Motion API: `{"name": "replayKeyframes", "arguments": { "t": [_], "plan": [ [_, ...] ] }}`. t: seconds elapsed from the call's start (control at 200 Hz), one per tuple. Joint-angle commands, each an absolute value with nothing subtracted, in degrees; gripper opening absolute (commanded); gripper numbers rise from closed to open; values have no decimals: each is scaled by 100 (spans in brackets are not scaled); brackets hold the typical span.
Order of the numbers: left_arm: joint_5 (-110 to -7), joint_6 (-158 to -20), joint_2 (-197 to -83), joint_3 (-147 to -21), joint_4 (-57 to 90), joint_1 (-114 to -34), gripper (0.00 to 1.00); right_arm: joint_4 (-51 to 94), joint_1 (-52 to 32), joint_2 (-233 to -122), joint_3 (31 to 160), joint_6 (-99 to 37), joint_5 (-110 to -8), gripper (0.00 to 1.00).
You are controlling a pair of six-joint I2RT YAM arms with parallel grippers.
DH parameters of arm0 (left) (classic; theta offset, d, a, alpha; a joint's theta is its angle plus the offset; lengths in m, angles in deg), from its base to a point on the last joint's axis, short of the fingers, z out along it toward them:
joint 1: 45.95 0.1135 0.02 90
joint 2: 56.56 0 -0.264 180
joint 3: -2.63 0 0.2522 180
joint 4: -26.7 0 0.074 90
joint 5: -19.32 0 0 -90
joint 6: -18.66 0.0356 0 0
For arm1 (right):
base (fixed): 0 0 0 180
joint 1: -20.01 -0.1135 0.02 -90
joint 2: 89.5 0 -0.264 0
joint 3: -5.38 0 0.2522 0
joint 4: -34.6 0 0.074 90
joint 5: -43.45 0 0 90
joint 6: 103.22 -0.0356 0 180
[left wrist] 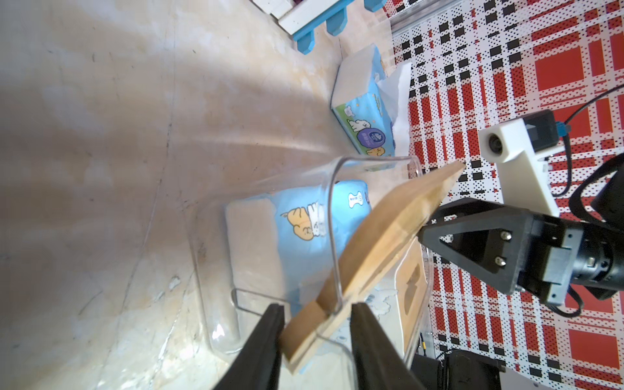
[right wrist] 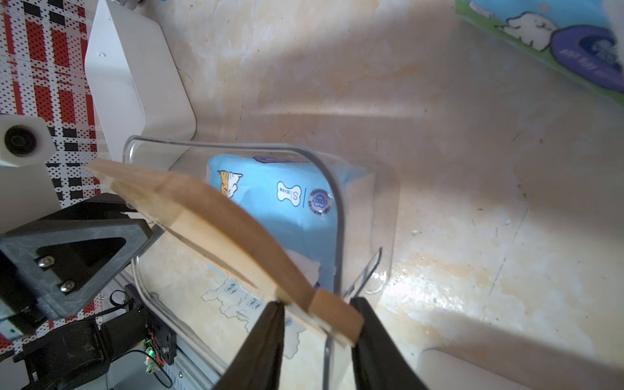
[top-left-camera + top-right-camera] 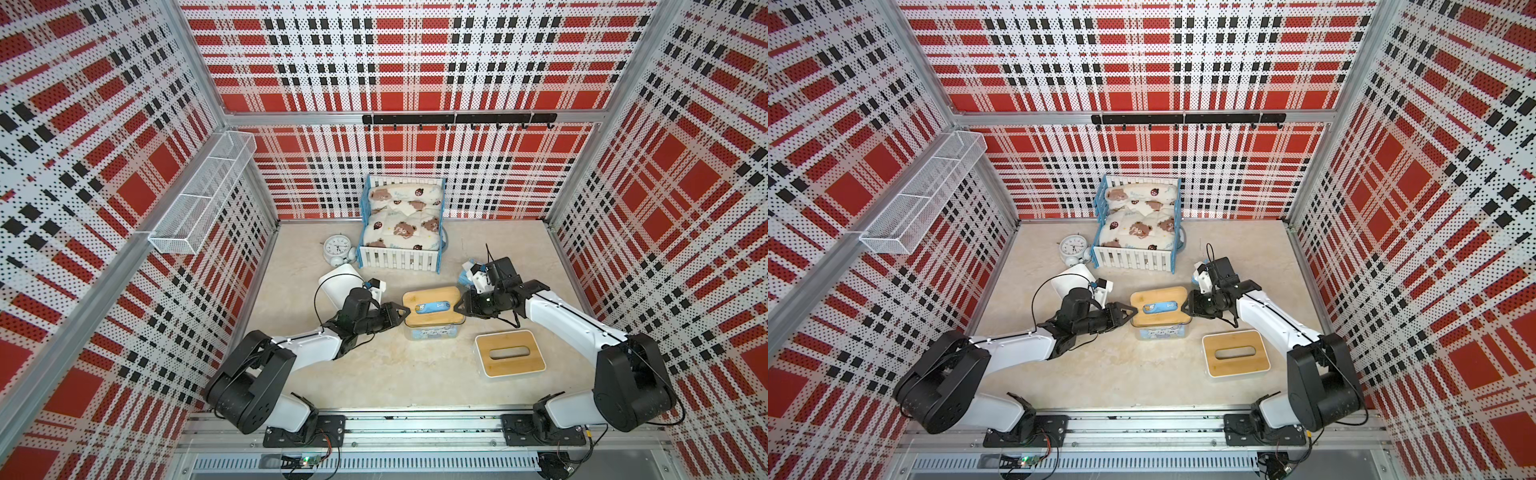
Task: Put the tissue paper into the tissue box
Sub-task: Close the box lid on the tissue box.
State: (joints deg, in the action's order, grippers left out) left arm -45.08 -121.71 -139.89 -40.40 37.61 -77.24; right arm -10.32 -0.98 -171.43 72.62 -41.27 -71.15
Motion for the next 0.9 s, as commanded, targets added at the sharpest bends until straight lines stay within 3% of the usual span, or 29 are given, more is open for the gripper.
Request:
{"name": "replayKeyframes", "arguments": {
  "t": [0.0, 0.301, 0.691, 0.892],
  "plan": [
    [-4480, -12192, -14141, -4083, 3766, -7960, 36, -716, -250, -17093, 7136, -4240, -7362, 38],
    [-4442, -12183, -14131, -4101, 3539, -7945, 32, -705, -249, -17121, 7106, -4187, -7311, 42],
    [-4488, -11845, -13966, -4162, 3035, -7697, 32, -1111, -18, -17141, 7517, -3704, -7028, 61],
    [-4467, -11836, -13985, -4189, 3036, -7704, 32, -1099, 32, -17373, 7705, -3569, -7035, 62]
  ]
}}
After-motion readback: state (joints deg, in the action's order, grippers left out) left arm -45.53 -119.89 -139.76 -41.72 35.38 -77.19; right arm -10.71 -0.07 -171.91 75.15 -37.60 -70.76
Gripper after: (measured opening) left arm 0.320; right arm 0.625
